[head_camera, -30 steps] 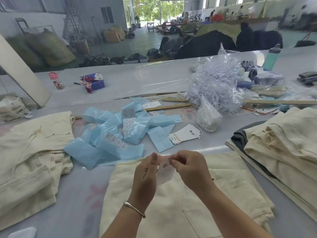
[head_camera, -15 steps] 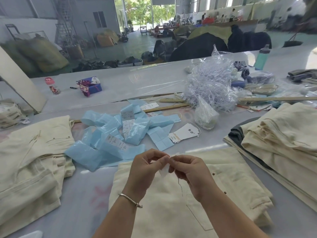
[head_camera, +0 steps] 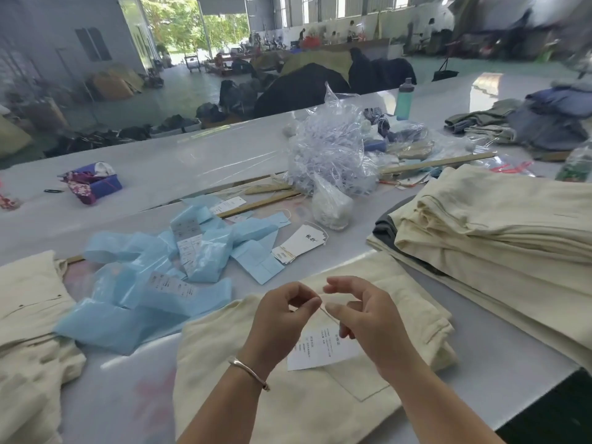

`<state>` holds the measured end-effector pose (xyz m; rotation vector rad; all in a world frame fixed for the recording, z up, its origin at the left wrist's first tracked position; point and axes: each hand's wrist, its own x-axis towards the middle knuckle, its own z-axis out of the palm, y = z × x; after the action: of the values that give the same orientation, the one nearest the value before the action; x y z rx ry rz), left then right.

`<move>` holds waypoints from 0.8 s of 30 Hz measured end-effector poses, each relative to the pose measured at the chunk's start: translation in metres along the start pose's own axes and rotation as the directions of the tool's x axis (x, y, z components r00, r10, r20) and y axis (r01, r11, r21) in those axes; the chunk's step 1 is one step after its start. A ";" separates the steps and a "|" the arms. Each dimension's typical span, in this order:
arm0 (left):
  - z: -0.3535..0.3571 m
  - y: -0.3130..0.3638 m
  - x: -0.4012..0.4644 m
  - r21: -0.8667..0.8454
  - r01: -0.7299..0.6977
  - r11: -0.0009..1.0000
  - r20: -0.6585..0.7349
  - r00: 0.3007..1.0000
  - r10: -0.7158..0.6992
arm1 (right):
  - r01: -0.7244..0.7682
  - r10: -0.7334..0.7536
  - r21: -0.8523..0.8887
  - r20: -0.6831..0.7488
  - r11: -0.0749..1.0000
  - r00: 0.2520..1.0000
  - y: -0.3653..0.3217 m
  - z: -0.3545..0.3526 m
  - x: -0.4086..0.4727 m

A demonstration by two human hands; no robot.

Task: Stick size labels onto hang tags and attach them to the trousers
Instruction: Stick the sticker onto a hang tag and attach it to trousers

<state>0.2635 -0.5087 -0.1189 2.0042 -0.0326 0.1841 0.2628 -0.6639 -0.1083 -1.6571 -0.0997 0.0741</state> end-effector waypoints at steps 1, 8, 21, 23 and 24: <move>0.006 0.005 0.002 -0.010 -0.031 0.999 -0.006 0.999 0.031 | -0.033 0.031 0.043 0.042 0.999 0.999 0.000 -0.004 0.000; 0.064 0.022 0.023 -0.052 -0.081 0.995 0.078 0.993 0.085 | -0.088 0.093 0.057 -0.092 0.995 0.991 0.018 -0.066 0.009; 0.212 -0.008 0.041 0.343 -0.005 0.939 0.359 0.925 -0.127 | 0.289 -0.552 -0.580 -0.347 0.762 0.758 0.011 -0.239 0.062; 0.229 -0.014 0.039 0.440 -0.050 0.897 0.361 0.924 -0.126 | 0.301 -0.461 -0.518 -0.214 0.801 0.861 0.029 -0.234 0.068; 0.236 -0.016 0.038 0.474 -0.056 0.879 0.346 0.930 -0.128 | 0.287 -0.398 -0.488 -0.139 0.824 0.907 0.040 -0.231 0.069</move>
<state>0.3297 -0.7125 -0.2256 2.5098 -0.2071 -0.2397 0.3572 -0.8881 -0.1270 -2.0822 -0.2517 -0.4592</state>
